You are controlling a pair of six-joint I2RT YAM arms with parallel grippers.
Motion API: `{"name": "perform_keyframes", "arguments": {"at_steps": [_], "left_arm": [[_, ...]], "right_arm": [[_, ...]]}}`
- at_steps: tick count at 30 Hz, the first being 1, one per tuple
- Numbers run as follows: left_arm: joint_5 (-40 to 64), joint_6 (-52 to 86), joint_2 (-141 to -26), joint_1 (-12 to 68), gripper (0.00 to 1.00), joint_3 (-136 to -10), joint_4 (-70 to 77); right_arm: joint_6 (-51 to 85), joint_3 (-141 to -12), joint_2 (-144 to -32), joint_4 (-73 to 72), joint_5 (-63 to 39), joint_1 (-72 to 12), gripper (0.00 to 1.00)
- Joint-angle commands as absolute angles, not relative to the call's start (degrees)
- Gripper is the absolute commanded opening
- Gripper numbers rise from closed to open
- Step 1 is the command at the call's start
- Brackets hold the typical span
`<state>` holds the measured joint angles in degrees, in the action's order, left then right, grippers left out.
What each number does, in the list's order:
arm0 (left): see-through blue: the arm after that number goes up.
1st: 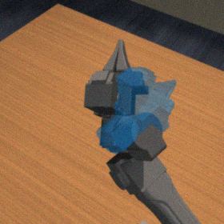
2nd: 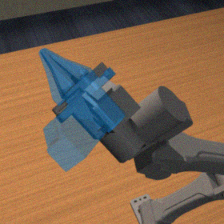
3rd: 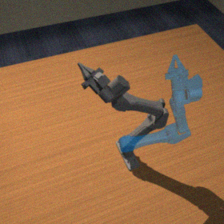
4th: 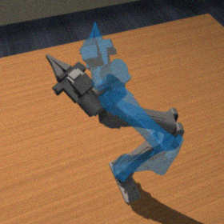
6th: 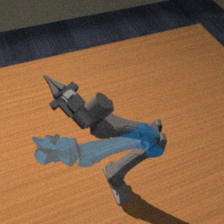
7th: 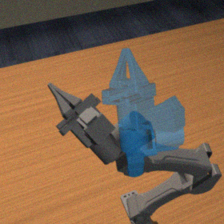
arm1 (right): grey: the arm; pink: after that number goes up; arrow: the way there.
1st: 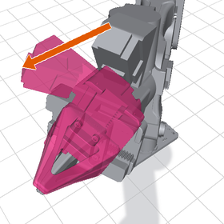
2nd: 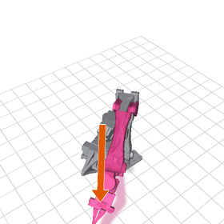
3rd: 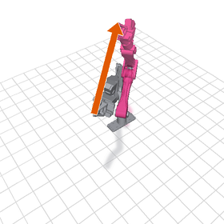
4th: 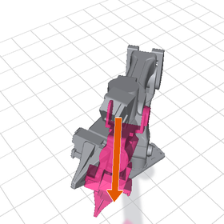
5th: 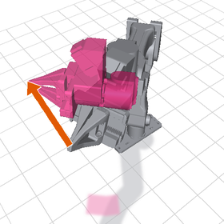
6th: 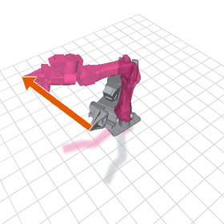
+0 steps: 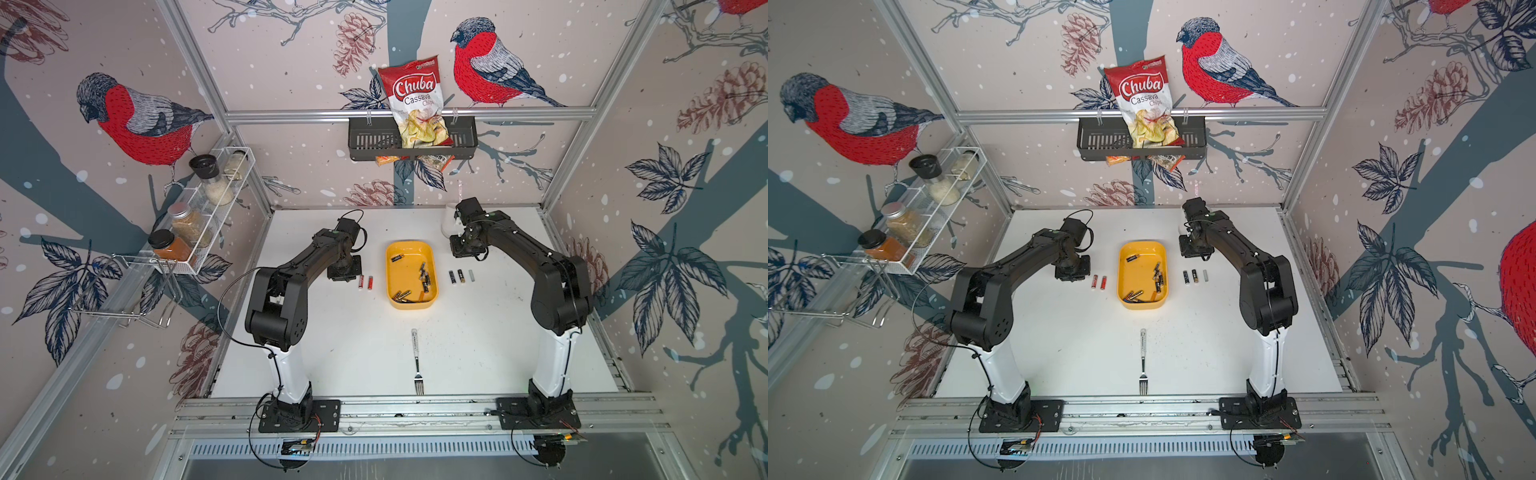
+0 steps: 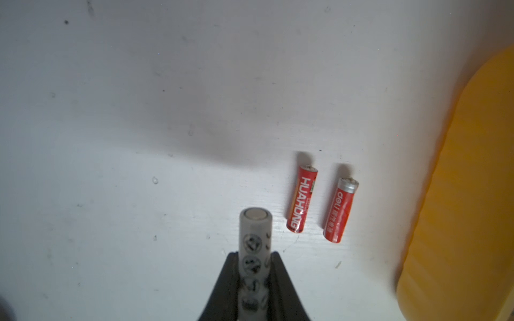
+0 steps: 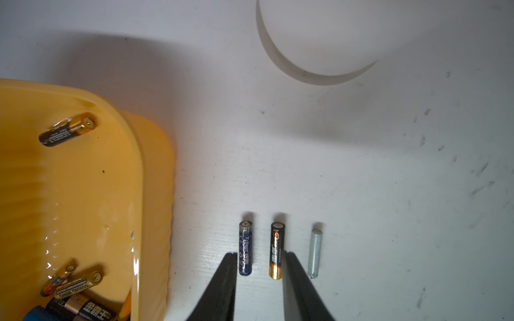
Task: Take the batteries out of the storage box
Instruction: Place the battery at the center of the board.
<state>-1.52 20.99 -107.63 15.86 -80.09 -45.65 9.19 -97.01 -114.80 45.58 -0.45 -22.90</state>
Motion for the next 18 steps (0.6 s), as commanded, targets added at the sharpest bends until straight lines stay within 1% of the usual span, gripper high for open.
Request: {"name": "perform_keyframes", "arguments": {"at_steps": [1, 18], "left_arm": [[-0.4, 19.9, -108.5, 15.6, 0.19, -79.0, -42.3], [0.3, 19.1, -112.3, 15.1, 0.19, -77.2, -39.2]], "right_arm": [[10.0, -98.0, -115.1, 47.4, 1.0, -23.2, 0.34], [9.9, -99.9, -116.4, 48.9, 1.8, -23.6, 0.34]]}}
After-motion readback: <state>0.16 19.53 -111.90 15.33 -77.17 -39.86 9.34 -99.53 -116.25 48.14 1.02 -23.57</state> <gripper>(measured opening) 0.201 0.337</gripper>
